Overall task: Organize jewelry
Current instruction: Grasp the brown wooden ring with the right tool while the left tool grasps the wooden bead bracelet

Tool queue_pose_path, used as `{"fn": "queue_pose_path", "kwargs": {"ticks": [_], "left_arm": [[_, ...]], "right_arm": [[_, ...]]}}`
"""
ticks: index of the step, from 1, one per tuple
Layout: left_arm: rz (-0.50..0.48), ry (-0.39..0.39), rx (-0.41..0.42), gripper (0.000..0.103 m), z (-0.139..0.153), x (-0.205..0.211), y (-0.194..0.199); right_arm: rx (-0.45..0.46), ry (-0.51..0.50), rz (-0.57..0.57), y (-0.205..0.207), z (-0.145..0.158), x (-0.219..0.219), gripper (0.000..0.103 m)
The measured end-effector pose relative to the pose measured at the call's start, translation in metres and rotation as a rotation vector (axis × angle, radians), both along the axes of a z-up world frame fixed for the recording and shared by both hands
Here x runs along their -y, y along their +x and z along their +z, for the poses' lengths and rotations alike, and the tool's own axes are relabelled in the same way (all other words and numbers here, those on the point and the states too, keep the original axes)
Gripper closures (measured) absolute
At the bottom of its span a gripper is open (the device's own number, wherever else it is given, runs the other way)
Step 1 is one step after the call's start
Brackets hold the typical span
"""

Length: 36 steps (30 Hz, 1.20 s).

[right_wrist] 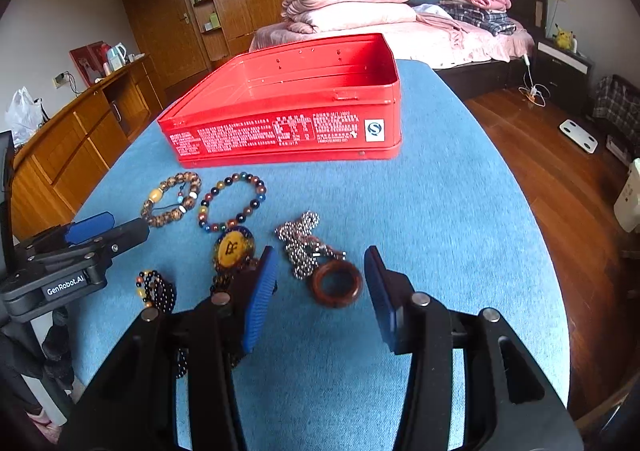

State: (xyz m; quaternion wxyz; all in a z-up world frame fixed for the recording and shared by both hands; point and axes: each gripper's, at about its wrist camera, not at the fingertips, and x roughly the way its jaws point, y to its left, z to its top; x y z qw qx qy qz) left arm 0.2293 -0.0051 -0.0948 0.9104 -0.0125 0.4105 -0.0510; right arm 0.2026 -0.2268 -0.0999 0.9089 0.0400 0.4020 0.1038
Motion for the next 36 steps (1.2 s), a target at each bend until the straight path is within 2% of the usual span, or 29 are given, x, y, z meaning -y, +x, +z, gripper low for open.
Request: {"fn": "queue_pose_path", "kwargs": {"ticks": [11, 21, 28, 36], "left_arm": [[0.009, 0.016, -0.012, 0.031, -0.014, -0.008, -0.027], [0.022, 0.019, -0.009, 0.031, -0.017, -0.013, -0.024], [0.040, 0.027, 0.002, 0.031, -0.016, -0.018, -0.013], [0.030, 0.007, -0.010, 0.031, -0.017, -0.021, 0.009]], "right_arm": [[-0.010, -0.017, 0.004, -0.023, -0.010, 0.001, 0.059], [-0.005, -0.026, 0.007, -0.014, -0.011, 0.005, 0.059], [0.011, -0.075, 0.003, -0.006, -0.014, 0.006, 0.074], [0.023, -0.068, -0.014, -0.003, -0.008, 0.012, 0.074]]}}
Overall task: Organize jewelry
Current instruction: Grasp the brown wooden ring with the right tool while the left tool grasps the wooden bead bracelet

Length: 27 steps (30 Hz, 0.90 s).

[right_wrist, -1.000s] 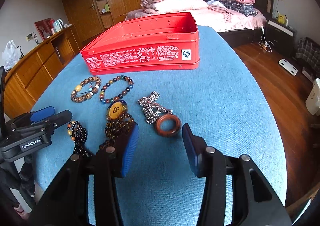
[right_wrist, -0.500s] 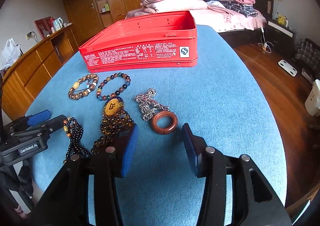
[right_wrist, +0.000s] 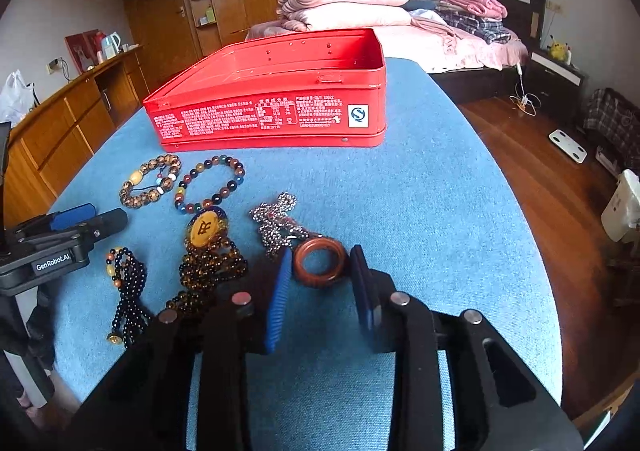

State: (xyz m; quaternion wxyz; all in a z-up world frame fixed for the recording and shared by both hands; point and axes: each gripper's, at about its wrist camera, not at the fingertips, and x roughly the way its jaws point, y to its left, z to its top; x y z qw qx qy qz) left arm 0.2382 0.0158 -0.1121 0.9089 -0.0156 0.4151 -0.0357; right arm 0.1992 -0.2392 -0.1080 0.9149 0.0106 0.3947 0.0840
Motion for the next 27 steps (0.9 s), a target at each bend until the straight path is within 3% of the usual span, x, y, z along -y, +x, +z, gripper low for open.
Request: {"fn": "queue_pose_path", "kwargs": {"ticks": [10, 12, 23, 25, 27], "left_arm": [[-0.066, -0.014, 0.024, 0.032, 0.014, 0.022, 0.022], [-0.075, -0.015, 0.008, 0.039, 0.012, 0.028, 0.030], [-0.100, 0.009, -0.043, 0.052, -0.001, 0.040, 0.047], [-0.105, 0.008, -0.043, 0.056, -0.001, 0.040, 0.045], [-0.097, 0.002, -0.040, 0.076, -0.001, 0.035, 0.045]], "right_arm": [[0.007, 0.018, -0.022, 0.010, 0.003, 0.010, 0.074], [-0.001, 0.027, -0.024, 0.010, -0.001, 0.010, 0.074], [-0.003, 0.054, -0.024, 0.021, -0.003, 0.012, 0.074], [-0.002, 0.055, -0.022, 0.021, -0.003, 0.012, 0.074], [-0.002, 0.054, -0.022, 0.020, -0.003, 0.011, 0.074]]}}
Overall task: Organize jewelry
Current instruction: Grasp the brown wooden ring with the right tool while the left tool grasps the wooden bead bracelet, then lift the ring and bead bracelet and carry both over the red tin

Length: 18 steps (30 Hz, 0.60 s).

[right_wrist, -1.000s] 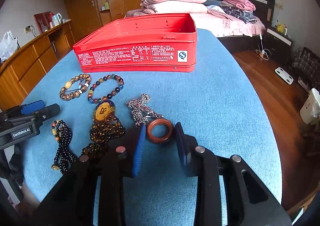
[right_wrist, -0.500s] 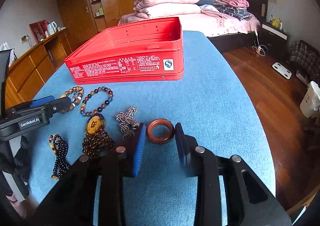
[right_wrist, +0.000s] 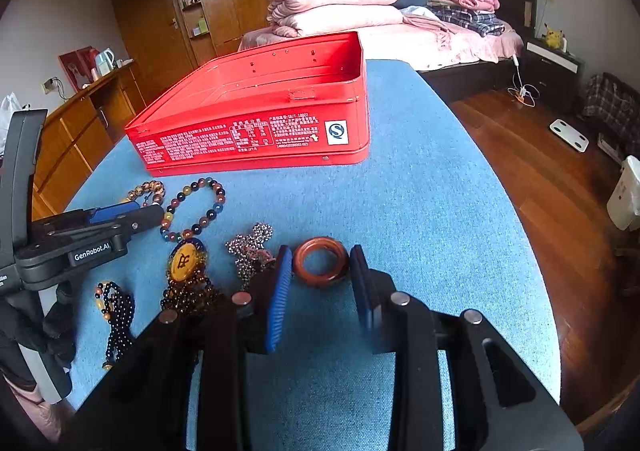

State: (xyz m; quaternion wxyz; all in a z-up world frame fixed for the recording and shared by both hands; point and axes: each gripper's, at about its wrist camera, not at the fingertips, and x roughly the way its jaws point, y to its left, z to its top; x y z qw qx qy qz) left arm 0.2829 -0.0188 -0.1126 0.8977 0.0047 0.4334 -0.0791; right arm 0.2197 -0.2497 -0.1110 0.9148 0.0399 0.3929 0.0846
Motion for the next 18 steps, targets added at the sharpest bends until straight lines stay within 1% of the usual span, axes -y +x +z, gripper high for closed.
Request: {"fn": "queue_pose_path", "kwargs": {"ticks": [3, 11, 12, 15, 18], "left_arm": [[0.012, -0.030, -0.002, 0.083, 0.001, -0.007, -0.001], [0.037, -0.088, 0.011, 0.084, 0.005, -0.022, -0.024], [0.039, -0.099, 0.015, 0.090, 0.006, -0.025, -0.027], [0.047, -0.125, 0.032, 0.090, 0.013, -0.031, -0.036], [0.049, -0.122, 0.050, 0.090, 0.020, -0.033, -0.039]], "right_arm": [[-0.001, 0.001, -0.001, 0.000, 0.000, 0.000, 0.074], [0.022, -0.009, 0.013, -0.005, 0.009, -0.008, 0.074], [0.028, -0.011, 0.018, -0.006, 0.012, -0.011, 0.074], [0.039, -0.013, 0.031, -0.008, 0.017, -0.019, 0.074], [0.038, -0.015, 0.045, -0.005, 0.020, -0.026, 0.074]]}}
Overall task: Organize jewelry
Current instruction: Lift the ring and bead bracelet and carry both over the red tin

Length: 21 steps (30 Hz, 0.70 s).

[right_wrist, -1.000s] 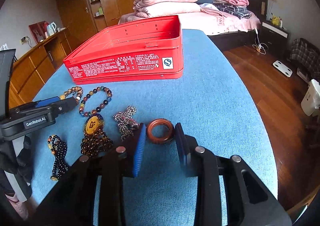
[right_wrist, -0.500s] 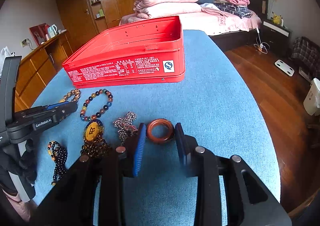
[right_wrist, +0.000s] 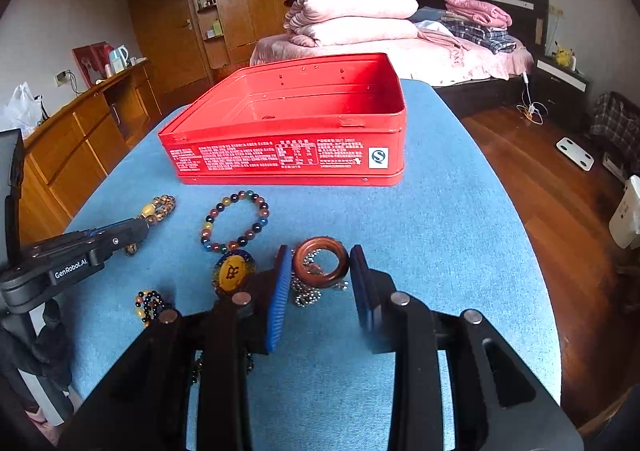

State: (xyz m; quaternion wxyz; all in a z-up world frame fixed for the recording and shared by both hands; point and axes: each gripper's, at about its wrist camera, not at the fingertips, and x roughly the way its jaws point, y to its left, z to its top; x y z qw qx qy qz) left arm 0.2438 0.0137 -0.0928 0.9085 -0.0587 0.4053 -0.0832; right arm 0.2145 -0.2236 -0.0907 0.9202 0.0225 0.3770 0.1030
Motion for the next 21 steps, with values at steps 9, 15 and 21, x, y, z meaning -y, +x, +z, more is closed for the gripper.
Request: {"fn": "queue_pose_path", "kwargs": {"ticks": [9, 15, 21], "left_arm": [[-0.011, -0.041, -0.007, 0.090, -0.001, -0.010, -0.005], [-0.005, -0.049, 0.037, 0.090, 0.012, -0.011, -0.010], [-0.015, -0.074, 0.082, 0.090, 0.030, -0.004, -0.002]], "right_arm": [[0.006, 0.002, 0.029, -0.001, 0.005, -0.018, 0.074], [0.015, 0.001, 0.034, -0.001, 0.007, -0.019, 0.074], [0.052, 0.002, 0.041, 0.005, 0.023, -0.022, 0.074]]}}
